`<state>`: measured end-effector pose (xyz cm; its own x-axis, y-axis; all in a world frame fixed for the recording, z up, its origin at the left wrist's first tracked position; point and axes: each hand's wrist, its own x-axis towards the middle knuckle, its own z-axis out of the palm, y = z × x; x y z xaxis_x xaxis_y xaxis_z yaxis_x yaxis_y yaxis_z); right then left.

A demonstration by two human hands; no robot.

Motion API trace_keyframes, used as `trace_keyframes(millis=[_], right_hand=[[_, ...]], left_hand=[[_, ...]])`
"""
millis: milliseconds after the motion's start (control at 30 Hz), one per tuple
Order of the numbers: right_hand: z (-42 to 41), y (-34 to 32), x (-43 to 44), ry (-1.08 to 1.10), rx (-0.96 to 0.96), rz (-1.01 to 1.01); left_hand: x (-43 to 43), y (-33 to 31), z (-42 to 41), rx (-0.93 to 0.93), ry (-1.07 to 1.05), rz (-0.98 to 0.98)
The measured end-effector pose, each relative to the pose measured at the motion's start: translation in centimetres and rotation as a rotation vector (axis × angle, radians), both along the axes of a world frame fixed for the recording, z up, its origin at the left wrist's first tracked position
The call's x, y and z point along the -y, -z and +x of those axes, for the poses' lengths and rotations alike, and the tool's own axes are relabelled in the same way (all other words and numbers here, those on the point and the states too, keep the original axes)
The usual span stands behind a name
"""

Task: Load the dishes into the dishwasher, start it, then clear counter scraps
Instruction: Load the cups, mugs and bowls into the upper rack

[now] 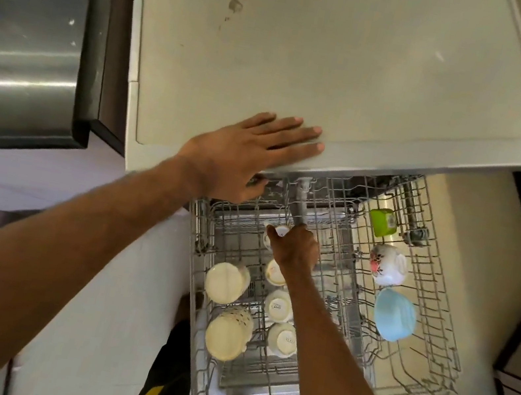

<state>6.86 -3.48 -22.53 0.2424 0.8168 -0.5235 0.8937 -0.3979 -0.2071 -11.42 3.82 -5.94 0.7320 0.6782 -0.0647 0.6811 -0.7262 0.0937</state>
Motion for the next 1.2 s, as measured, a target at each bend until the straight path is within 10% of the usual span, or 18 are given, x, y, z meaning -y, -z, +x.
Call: trace_keyframes(millis=[567,1200], right_hand=[[-0.2,1.8,-0.1,-0.446,0.289,-0.014],[1.4,1.3,1.5,-0.404,0.153,0.085]], left_hand=[[0.2,-0.2,0.1,0.03,-0.004,0.009],[0.1,0.2,0.1,0.011,0.003,0.049]])
